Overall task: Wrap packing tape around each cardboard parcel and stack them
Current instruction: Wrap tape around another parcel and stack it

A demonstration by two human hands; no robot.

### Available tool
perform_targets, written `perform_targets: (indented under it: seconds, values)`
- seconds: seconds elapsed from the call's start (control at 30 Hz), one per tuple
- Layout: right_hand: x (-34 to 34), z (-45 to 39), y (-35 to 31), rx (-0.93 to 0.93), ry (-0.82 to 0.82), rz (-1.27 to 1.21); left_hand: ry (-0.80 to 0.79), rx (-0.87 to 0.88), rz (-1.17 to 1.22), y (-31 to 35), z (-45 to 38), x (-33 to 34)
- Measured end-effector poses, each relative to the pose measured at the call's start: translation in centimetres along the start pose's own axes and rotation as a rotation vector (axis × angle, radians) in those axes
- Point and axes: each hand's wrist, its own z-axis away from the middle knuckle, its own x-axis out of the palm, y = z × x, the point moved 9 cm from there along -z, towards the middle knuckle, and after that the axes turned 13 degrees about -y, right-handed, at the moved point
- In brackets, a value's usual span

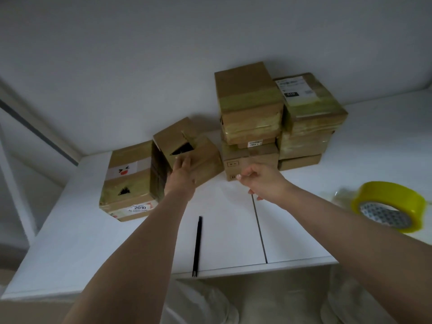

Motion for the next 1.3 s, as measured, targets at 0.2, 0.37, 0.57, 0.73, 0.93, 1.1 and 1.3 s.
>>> perform_targets:
  seconds: [0.2, 0.37, 0.57, 0.73, 0.93, 1.1, 1.3]
  values:
    - [0.6, 0.4, 0.6, 0.021, -0.023, 0.015, 0.104, 0.027, 0.061, -0.8, 1.8, -0.9]
    - [2.0, 1.1, 0.9, 0.049, -0.054, 0.033, 0.207, 0.144, 0.080, -1.7, 5.3, 0.2]
    - [4.6, 1.8, 1.5, 0.101, -0.124, 0.026, 0.220, 0.197, 0.089, -2.9, 9.0, 1.5]
    - [6.5, 1.4, 1.3, 0.115, -0.169, 0.006, 0.216, 0.216, 0.156, -4.2, 10.7, 1.4]
    - [8.9, 0.1, 0.5, 0.100, -0.239, -0.088, 0.150, 0.059, 0.411, -6.1, 10.7, 1.5]
    - [9.9, -0.7, -0.3, 0.041, -0.271, -0.237, 0.089, -0.002, 0.670, -5.8, 10.5, 1.8]
    - [6.6, 1.3, -2.7, -0.106, -0.175, -0.286, 0.213, 0.066, 0.614, -4.3, 13.2, 0.0]
